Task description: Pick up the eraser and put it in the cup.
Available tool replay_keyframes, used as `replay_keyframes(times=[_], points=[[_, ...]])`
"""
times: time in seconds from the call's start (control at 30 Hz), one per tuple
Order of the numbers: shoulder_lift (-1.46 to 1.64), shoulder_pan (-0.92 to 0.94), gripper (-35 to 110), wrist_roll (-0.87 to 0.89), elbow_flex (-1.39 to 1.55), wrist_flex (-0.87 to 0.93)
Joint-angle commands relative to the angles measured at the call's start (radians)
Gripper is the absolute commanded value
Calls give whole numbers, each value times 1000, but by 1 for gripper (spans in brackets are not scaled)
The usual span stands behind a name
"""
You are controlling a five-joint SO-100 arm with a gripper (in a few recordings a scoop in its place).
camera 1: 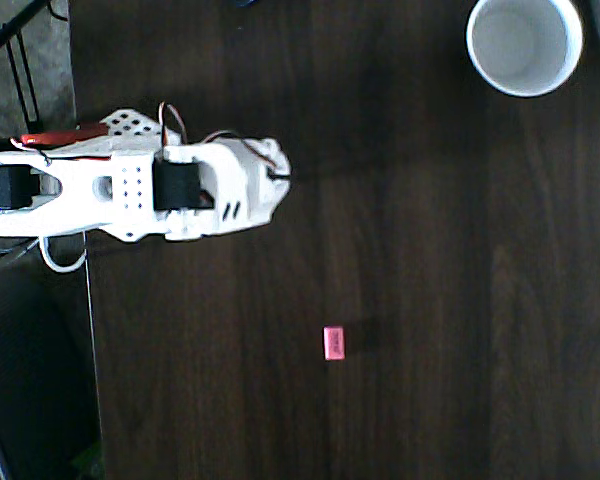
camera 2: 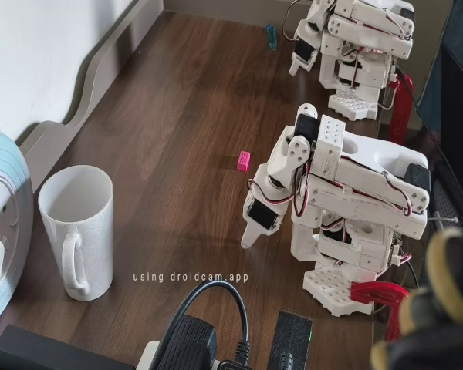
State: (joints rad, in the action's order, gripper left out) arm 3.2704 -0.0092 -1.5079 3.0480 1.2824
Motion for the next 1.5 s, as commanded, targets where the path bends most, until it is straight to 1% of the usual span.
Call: replay_keyframes(times=[0.0,0.87,0.93,1.0,1.07,1.1,1.13,1.2,1.3,1.4,1.47], points=[[15,-23,3,-78,9,34],[15,-23,3,-78,9,34],[15,-29,2,-28,9,28],[15,-26,0,-26,9,28],[15,28,0,-132,9,37],[17,37,0,-164,6,32],[17,60,0,-160,2,5],[18,110,0,-126,-21,-48],[15,126,0,-74,-83,-29],[-63,61,0,91,-259,74],[-224,58,0,199,-380,54]])
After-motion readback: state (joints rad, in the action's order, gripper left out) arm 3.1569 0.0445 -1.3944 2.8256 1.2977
